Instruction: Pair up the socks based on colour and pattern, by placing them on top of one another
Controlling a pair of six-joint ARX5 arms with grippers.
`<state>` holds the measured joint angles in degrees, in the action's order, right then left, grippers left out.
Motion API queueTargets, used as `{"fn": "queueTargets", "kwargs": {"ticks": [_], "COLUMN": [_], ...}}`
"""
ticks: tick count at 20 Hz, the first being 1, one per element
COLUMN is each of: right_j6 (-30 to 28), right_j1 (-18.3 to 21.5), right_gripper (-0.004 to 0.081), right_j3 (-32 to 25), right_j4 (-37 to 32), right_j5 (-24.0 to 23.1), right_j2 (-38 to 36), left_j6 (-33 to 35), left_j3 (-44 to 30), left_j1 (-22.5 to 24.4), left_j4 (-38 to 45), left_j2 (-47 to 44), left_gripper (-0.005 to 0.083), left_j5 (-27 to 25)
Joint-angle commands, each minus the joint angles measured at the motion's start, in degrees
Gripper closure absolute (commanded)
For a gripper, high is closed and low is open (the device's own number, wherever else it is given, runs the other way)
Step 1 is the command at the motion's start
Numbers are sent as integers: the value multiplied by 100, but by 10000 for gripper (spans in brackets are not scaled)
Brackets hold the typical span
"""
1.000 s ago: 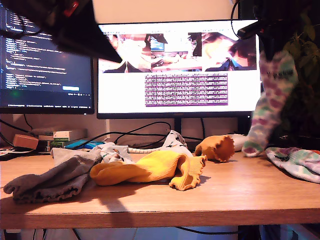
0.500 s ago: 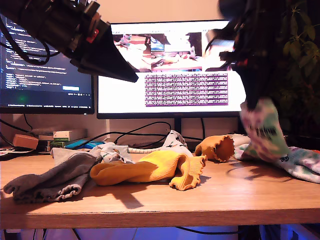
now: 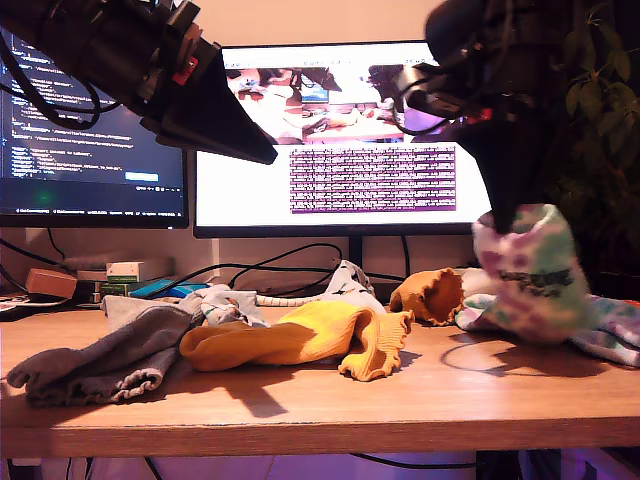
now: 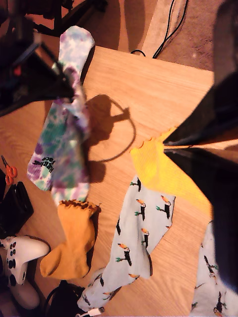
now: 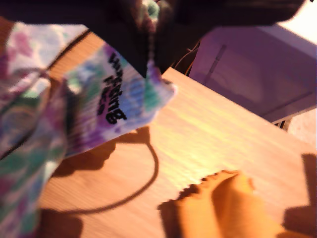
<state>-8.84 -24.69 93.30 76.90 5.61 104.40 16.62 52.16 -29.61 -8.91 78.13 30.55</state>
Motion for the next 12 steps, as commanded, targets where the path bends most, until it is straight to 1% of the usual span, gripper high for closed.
{"fn": "queueTargets", "kwargs": {"ticks": [1, 2, 4, 5, 6, 7, 8, 9, 11, 12], "right_j6": [42, 157, 164, 201, 389, 638, 728, 861, 879, 863], "right_j1": [-42, -42, -31, 2, 81, 214, 393, 614, 1029, 1158], "right_gripper": [330, 307, 307, 307, 307, 306, 306, 307, 307, 307], "right_j3": [-28, -28, -28, -28, -28, -28, -28, -28, -31, -31], "right_j4": [52, 63, 70, 35, -76, -208, -323, -367, -356, -361], "right_j5": [-22, -20, -42, -153, -378, -601, -651, -619, -619, -616], "right_j2": [87, 85, 74, 74, 74, 74, 74, 74, 74, 74], "left_j6": [-15, -15, -15, -15, -17, -15, -17, -17, -17, -17], "left_j3": [-85, -85, -85, -83, -83, -85, -85, -85, -83, -85], "left_j1": [-13, -13, -15, -15, -15, -17, -20, -20, -20, -20], "left_j4": [46, 55, 83, 90, 114, 131, 129, 127, 105, 103], "left_j2": [20, 20, 20, 20, 20, 20, 20, 20, 20, 20], "left_gripper": [797, 797, 797, 797, 797, 797, 797, 797, 797, 797], "left_j5": [33, 37, 52, 55, 61, 94, 120, 120, 120, 118]}}
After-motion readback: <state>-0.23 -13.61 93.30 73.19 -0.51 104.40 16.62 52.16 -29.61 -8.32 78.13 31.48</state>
